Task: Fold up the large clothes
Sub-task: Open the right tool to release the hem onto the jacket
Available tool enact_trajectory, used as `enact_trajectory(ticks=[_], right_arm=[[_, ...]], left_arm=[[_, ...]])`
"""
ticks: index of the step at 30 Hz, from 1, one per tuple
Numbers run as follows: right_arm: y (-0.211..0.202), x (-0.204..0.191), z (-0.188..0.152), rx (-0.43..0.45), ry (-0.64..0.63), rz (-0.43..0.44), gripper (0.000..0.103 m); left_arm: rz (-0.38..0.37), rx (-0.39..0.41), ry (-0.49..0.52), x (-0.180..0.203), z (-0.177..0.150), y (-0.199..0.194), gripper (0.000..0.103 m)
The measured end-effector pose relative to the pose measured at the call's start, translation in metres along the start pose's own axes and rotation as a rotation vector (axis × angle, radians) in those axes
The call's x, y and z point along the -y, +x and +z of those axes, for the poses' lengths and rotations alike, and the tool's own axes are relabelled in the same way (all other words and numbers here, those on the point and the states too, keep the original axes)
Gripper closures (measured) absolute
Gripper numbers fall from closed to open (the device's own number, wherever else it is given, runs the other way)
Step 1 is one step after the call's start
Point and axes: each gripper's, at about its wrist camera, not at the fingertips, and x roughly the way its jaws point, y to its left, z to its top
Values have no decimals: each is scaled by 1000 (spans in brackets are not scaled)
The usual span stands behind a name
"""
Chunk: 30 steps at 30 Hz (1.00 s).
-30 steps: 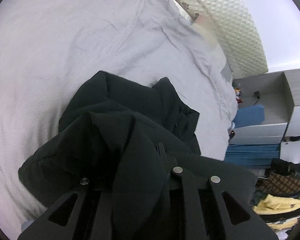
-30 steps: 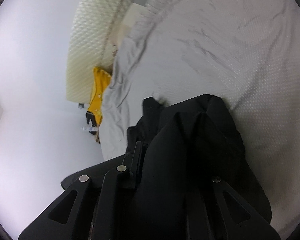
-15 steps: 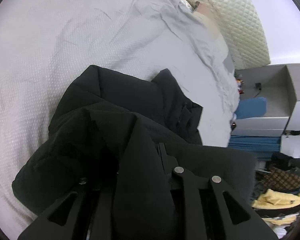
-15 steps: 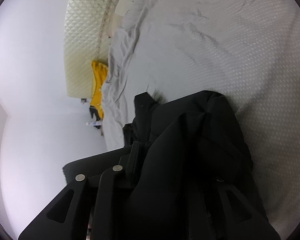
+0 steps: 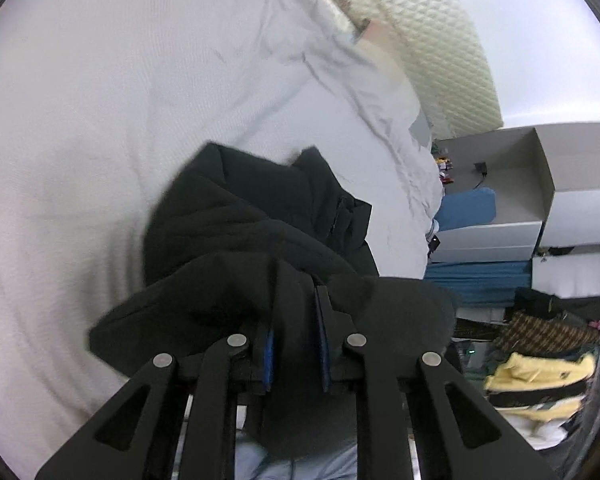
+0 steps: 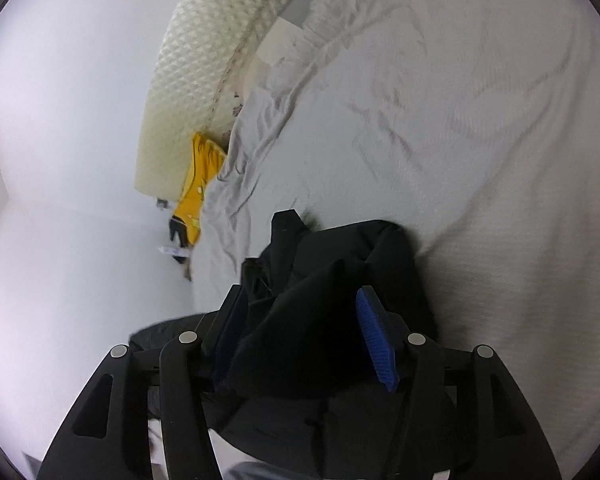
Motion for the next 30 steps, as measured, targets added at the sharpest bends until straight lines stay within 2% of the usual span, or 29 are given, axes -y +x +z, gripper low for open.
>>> enact_trajectory(ticks=[2, 4, 6, 10, 15, 19, 21, 25, 30], right_arm=[[-9, -10, -6, 11, -51, -26, 47], [-18, -20, -15, 31, -107, -58, 47], [-26, -34, -27, 63, -185, -103, 47], [-37, -63, -60, 141, -345, -147, 47], [-19, -94, -113, 179, -521, -155, 44], [24, -113, -152, 163, -683, -240, 42], [50, -118, -164, 154, -732, -283, 38], [78, -112, -164, 175, -746, -334, 36], [111, -107, -149, 160, -755, -367, 35]], left_arm=[[11, 49, 31, -2, -5, -28, 86], [72, 112, 98, 1, -13, -54, 85], [100, 151, 183, 8, -28, -67, 82], [112, 220, 344, 27, -71, -65, 81], [114, 258, 511, 55, -121, -12, 81], [174, 303, 592, 77, -138, 45, 81], [199, 321, 611, 87, -140, 69, 81], [278, 377, 665, 102, -136, 105, 81], [376, 387, 728, 112, -125, 143, 81]])
